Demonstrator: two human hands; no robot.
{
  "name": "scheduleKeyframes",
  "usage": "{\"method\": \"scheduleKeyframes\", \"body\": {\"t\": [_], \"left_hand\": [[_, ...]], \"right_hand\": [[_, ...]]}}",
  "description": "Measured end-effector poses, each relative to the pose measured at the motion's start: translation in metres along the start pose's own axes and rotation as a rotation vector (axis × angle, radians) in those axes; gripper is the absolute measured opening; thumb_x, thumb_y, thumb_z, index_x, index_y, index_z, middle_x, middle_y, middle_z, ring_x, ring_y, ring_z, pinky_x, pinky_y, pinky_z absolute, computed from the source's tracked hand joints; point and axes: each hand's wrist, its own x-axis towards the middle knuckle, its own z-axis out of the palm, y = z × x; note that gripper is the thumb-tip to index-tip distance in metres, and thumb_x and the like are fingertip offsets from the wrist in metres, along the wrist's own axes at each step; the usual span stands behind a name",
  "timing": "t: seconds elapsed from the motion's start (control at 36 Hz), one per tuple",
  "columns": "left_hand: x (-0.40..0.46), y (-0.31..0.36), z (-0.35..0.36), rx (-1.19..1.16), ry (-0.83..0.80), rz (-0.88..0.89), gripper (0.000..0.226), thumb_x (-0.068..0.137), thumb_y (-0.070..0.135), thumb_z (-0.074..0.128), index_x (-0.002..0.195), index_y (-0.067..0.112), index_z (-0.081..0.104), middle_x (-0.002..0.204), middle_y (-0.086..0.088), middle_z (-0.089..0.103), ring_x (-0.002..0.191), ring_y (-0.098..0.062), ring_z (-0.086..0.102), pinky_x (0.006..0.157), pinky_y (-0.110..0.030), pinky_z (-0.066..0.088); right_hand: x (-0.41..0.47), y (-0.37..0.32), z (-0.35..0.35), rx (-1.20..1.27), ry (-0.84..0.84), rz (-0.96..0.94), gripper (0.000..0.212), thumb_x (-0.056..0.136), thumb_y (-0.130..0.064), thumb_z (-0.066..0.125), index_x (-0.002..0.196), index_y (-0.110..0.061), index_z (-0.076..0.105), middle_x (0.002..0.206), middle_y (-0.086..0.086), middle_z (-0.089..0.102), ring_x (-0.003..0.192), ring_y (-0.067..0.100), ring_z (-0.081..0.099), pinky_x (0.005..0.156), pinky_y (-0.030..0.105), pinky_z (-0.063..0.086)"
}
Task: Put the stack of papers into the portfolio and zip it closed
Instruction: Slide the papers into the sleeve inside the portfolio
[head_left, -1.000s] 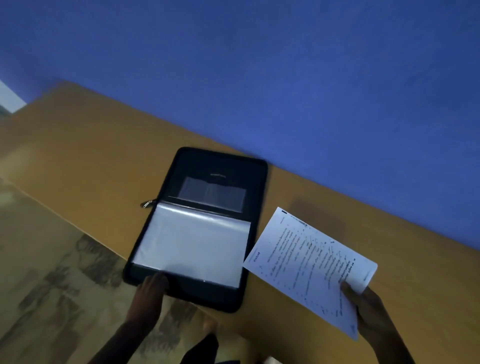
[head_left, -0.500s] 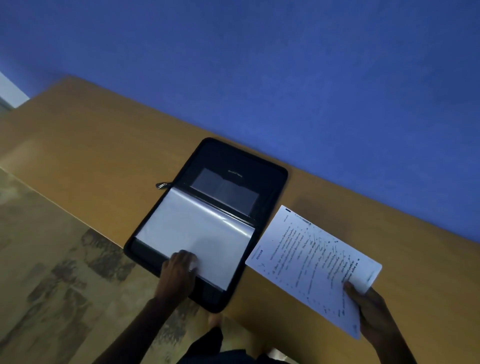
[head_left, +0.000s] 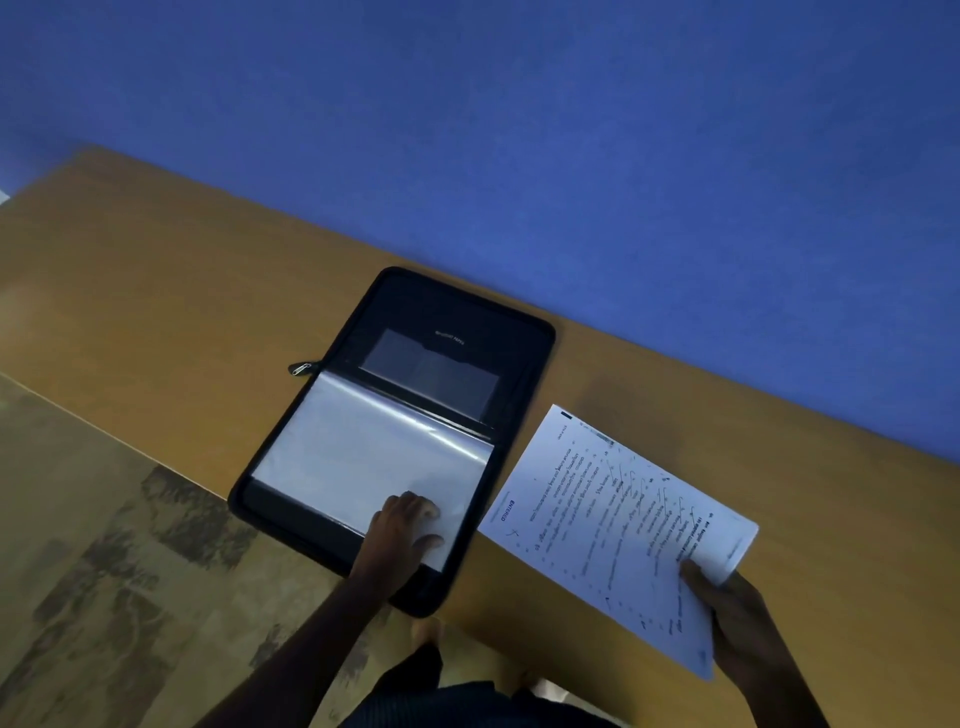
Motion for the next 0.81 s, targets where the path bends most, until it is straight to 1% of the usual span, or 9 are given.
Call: {"method": "scheduleKeyframes", "body": {"t": [0.11,0.17,0.22,0.31,0.39,0.5,0.61,0.72,0.81], "left_hand": [[0.002,0.003,-0.004,-0.072,0.083,0.009,0.002,0.094,0.010,0.069,0.095,0.009,0.071,0.096,-0.001,0.071,0.089,-0.020,0.066,0.078,-0.042,0.055],[0.003,0.006,-0.007,-0.103,0.116,-0.004,0.009,0.096,0.006,0.065,0.090,0.011,0.070,0.090,0.002,0.072,0.083,-0.016,0.068,0.074,-0.040,0.057],[0.004,0.008,-0.009,-0.112,0.122,-0.042,0.011,0.097,0.008,0.063,0.091,0.013,0.072,0.092,0.004,0.075,0.085,-0.015,0.071,0.075,-0.037,0.058],[0.007,0.009,-0.011,-0.081,0.105,-0.119,0.014,0.098,0.014,0.060,0.095,0.015,0.074,0.096,0.004,0.077,0.088,-0.019,0.072,0.077,-0.036,0.058],[0.009,0.012,-0.012,-0.024,0.092,-0.199,0.016,0.096,0.020,0.059,0.095,0.023,0.074,0.094,0.007,0.077,0.088,-0.021,0.072,0.075,-0.033,0.056],[0.010,0.016,-0.012,0.103,0.131,-0.260,0.015,0.093,0.034,0.060,0.096,0.025,0.072,0.090,0.003,0.076,0.084,-0.031,0.072,0.068,-0.030,0.047],[0.013,0.021,-0.012,0.176,0.125,-0.245,0.030,0.094,0.050,0.058,0.091,0.022,0.069,0.086,0.000,0.075,0.080,-0.031,0.073,0.068,-0.032,0.052],[0.016,0.027,-0.014,0.237,0.103,-0.192,0.024,0.095,0.043,0.057,0.102,0.020,0.058,0.087,0.001,0.074,0.078,-0.028,0.074,0.062,-0.029,0.046],[0.012,0.032,-0.015,0.265,0.104,-0.158,0.025,0.091,0.031,0.059,0.110,0.022,0.045,0.077,0.002,0.069,0.065,-0.025,0.070,0.055,-0.027,0.045]], "right_hand": [[-0.006,0.000,-0.001,0.010,0.002,0.004,0.031,0.092,-0.017,0.074,0.123,-0.018,0.079,0.131,0.016,0.077,0.111,0.035,0.078,0.077,0.047,0.067],[-0.009,0.001,-0.001,0.016,0.002,0.010,0.029,0.092,-0.016,0.074,0.120,-0.019,0.080,0.131,0.015,0.077,0.110,0.035,0.078,0.077,0.047,0.067],[-0.011,0.002,-0.002,0.010,0.003,0.011,0.028,0.092,-0.017,0.074,0.119,-0.021,0.081,0.130,0.015,0.077,0.111,0.035,0.078,0.078,0.049,0.066],[-0.014,0.006,-0.003,0.000,-0.001,0.006,0.029,0.093,-0.017,0.074,0.122,-0.020,0.080,0.132,0.015,0.076,0.113,0.037,0.077,0.081,0.052,0.066],[-0.015,0.011,-0.006,-0.005,0.014,0.008,0.033,0.094,-0.015,0.073,0.127,-0.015,0.076,0.132,0.016,0.076,0.112,0.038,0.077,0.081,0.054,0.066],[-0.015,0.018,-0.009,-0.024,0.030,0.012,0.038,0.098,-0.015,0.071,0.135,-0.011,0.069,0.136,0.018,0.073,0.120,0.043,0.073,0.094,0.063,0.060],[-0.020,0.023,-0.011,-0.014,0.023,0.007,0.040,0.096,-0.017,0.073,0.136,-0.014,0.069,0.137,0.018,0.073,0.119,0.042,0.073,0.097,0.068,0.058],[-0.024,0.029,-0.015,0.013,0.017,0.004,0.034,0.096,-0.017,0.073,0.130,-0.018,0.075,0.138,0.018,0.073,0.121,0.042,0.072,0.099,0.073,0.055],[-0.026,0.032,-0.017,0.029,0.006,0.010,0.032,0.096,-0.015,0.073,0.127,-0.018,0.076,0.138,0.017,0.072,0.123,0.043,0.071,0.101,0.075,0.052]]}}
